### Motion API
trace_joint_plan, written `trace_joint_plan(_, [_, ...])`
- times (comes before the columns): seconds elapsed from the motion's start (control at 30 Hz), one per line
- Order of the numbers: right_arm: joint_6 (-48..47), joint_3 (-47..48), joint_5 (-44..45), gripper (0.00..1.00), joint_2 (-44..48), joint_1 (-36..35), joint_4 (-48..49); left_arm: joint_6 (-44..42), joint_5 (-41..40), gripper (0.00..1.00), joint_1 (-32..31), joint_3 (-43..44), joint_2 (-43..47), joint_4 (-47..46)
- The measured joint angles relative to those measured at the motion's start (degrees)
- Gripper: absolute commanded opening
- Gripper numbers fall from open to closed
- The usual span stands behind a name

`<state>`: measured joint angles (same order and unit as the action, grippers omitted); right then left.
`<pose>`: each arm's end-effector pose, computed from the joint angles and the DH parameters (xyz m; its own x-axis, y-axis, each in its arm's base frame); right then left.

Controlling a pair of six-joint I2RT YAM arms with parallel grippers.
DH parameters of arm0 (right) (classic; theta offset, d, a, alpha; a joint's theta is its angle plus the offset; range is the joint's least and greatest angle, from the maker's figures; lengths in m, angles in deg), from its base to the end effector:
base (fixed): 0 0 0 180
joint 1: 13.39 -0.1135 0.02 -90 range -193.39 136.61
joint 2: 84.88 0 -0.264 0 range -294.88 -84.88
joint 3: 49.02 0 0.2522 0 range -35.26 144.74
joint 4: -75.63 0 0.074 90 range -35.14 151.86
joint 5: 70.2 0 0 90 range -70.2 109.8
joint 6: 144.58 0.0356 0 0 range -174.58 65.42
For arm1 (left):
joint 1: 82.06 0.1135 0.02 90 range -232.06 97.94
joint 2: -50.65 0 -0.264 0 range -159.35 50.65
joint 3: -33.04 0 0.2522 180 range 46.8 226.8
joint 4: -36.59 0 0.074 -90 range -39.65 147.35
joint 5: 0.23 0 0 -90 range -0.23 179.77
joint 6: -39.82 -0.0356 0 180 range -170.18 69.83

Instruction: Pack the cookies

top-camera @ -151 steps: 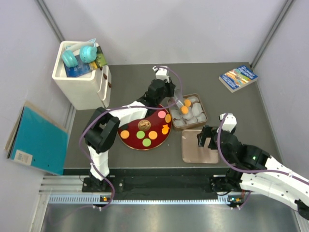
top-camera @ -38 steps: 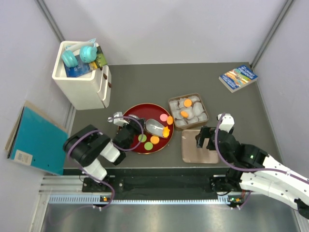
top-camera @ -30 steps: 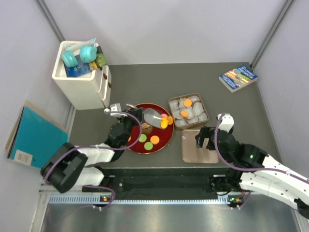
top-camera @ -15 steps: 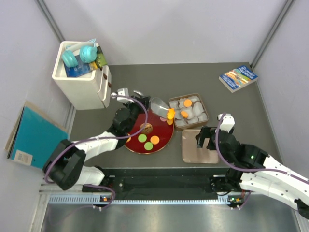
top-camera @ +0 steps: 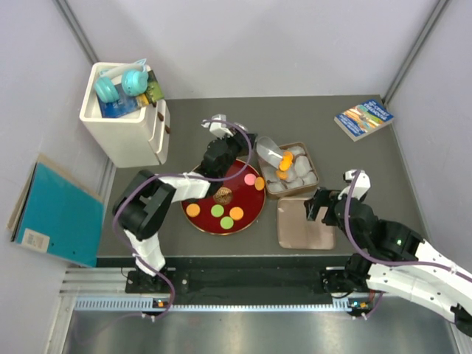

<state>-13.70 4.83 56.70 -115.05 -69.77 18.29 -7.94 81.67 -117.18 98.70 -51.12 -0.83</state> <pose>0.0776 0.0781 0.2907 -0.4868 0.2132 -0.8471 -0.0934 0.9515 0.2931 0.3193 -0.2184 0.2258 -0.2916 -0.6086 -0.7380 0.3489 0.6507 -0.6744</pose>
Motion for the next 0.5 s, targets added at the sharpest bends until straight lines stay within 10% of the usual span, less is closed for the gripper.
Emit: trace_joint_plan(0.5, [-0.9,0.2,3.0,0.99,1.6,0.0,-2.1,-3.6,1.6,0.0,-2.9,22.5,-11.7,12.4])
